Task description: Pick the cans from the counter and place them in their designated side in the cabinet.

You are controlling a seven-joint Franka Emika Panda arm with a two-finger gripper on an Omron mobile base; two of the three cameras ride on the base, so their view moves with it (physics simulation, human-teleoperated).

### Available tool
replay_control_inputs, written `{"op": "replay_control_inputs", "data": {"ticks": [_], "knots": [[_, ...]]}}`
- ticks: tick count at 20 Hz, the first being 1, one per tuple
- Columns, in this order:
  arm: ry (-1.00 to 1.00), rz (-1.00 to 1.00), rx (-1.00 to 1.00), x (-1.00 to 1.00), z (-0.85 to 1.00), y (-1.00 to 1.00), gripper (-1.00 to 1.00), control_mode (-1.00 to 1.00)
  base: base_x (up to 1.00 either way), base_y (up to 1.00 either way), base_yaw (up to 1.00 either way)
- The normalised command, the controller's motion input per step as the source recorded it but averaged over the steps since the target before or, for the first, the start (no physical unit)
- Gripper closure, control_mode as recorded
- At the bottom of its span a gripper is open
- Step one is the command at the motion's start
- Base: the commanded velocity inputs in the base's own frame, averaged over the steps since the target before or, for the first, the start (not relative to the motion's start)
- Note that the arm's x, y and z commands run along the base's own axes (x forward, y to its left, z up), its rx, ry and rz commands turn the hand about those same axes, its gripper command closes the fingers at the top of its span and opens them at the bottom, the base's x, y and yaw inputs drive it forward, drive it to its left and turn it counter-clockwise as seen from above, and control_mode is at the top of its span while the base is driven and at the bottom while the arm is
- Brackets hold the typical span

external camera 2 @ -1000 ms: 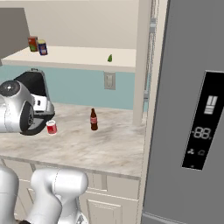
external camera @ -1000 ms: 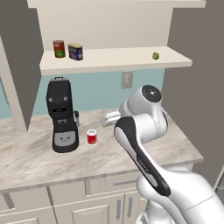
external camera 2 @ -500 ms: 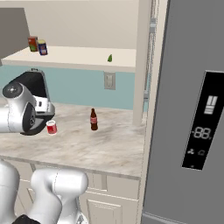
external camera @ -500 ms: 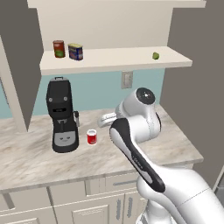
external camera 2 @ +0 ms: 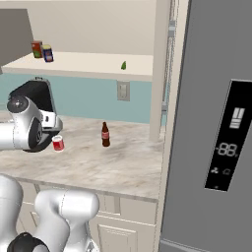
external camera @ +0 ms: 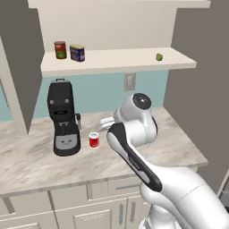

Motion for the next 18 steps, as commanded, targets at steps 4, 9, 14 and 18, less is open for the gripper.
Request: {"op": "replay_control_inputs", "data": {"ticks": [4, 9, 14, 18], "knots": [[0.00, 0.00, 0.00, 0.22, -0.21, 0.11, -1.00, -1.00, 0.00, 0.00, 0.00], [0.00, 0.00, 0.00, 0.21, -0.21, 0.13, -1.00, -1.00, 0.00, 0.00, 0.00], [0.04, 0.00, 0.00, 0.21, -0.12, 0.10, -1.00, -1.00, 0.00, 0.00, 0.00], [0.06, 0.00, 0.00, 0.22, -0.10, 0.05, -1.00, -1.00, 0.00, 0.00, 0.00]]}}
